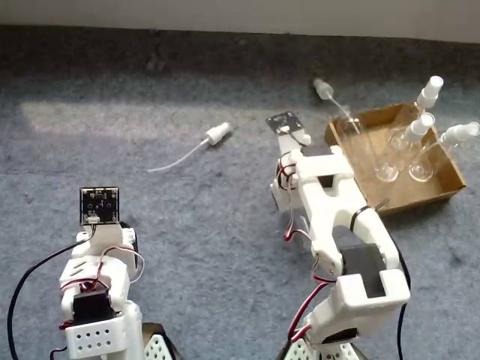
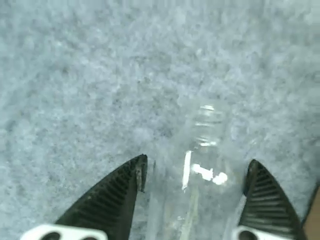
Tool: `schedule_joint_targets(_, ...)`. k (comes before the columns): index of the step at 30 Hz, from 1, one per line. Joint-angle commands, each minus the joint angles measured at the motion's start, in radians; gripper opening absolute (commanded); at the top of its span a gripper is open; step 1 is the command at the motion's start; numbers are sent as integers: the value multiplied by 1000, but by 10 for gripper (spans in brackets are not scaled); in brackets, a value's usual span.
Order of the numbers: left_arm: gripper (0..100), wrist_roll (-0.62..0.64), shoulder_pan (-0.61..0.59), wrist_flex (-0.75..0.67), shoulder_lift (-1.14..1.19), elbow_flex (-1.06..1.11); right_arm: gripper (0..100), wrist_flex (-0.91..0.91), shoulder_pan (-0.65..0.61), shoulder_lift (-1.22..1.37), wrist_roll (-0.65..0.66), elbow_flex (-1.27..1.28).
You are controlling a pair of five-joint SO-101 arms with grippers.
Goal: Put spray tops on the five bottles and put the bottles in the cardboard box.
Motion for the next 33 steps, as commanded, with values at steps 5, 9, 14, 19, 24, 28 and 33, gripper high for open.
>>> schedule_joint_targets(5, 8, -9, 16, -21, -1, 18, 115, 21, 15, -8, 21, -65)
schedule_joint_targets(9, 8, -8, 16, -21, -1, 19, 83, 54, 15, -28, 25, -70)
schedule_joint_targets(14, 8, -8, 16, -21, -1, 19, 83, 185, 15, -171, 21, -151)
schedule_joint_targets(19, 8, -15, 25, -15, 1, 13, 83, 203, 8, -372, 20, -168)
schedule_joint_targets(24, 7, -206, 128, -15, 5, 16, 84, 203, -8, -541, 20, -105)
schedule_joint_targets(28, 7, -239, 128, -12, 7, -35, 84, 208, -25, -670, 20, -56)
schedule_joint_targets(33, 5, -331, 128, 170, 7, -209, 84, 202, -25, -831, 20, 41)
